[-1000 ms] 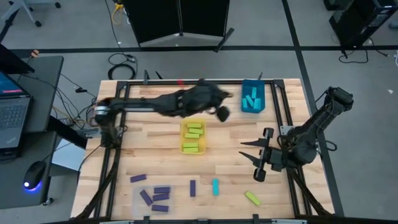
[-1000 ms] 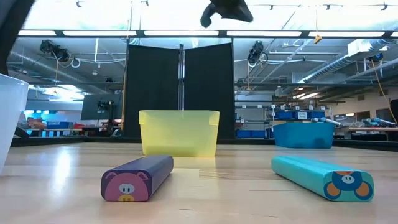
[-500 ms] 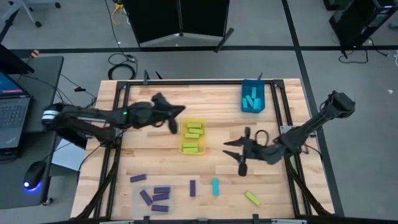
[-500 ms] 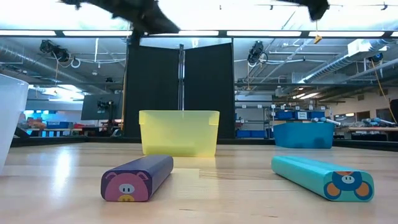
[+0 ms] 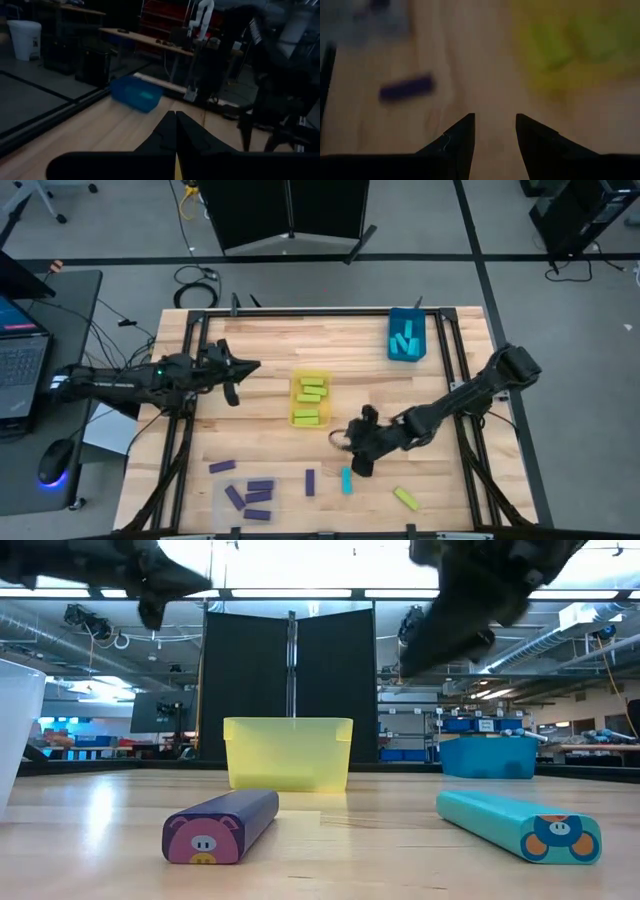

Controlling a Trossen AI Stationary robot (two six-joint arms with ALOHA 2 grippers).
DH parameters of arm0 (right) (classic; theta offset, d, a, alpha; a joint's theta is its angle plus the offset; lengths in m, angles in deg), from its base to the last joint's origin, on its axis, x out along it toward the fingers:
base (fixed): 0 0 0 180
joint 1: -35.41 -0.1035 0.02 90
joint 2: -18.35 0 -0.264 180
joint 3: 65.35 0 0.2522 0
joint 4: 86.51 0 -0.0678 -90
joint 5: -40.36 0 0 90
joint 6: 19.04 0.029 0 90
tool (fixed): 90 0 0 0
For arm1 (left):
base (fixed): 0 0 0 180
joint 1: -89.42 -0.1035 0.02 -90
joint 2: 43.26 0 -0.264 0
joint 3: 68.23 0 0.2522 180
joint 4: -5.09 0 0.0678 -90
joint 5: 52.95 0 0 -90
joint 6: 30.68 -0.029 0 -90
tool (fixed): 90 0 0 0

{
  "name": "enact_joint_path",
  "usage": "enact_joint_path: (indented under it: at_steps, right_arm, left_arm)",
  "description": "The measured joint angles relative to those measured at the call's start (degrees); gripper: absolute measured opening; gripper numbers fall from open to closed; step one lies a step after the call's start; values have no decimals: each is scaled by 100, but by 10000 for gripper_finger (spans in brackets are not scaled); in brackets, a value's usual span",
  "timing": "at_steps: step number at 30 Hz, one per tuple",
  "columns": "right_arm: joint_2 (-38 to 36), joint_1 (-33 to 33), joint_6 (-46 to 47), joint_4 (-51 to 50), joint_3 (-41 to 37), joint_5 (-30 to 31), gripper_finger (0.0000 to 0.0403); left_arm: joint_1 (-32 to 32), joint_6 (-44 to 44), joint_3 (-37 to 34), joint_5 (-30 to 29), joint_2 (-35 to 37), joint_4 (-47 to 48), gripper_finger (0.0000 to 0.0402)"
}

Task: Sort blocks
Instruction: Put the light green block into the yellow bin

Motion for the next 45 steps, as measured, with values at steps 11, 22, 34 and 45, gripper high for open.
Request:
enact_joint_path:
  at_steps: [11,22,34,45]
  right_arm:
    - [1016,-987,2718,-3515,1666,-1644,159]
    - [1484,-2259,5563,-4257,2039,-1634,233]
    - [2018,-2529,6109,-4244,2020,-1917,234]
    - [2212,-2540,6231,-3989,1989,-1974,223]
  left_arm:
    - [0,-18,-92,3,430,465,5]
    - [0,-168,-92,3,417,449,6]
    - [0,-450,-92,3,415,452,6]
    - [-2,-563,-92,5,415,495,6]
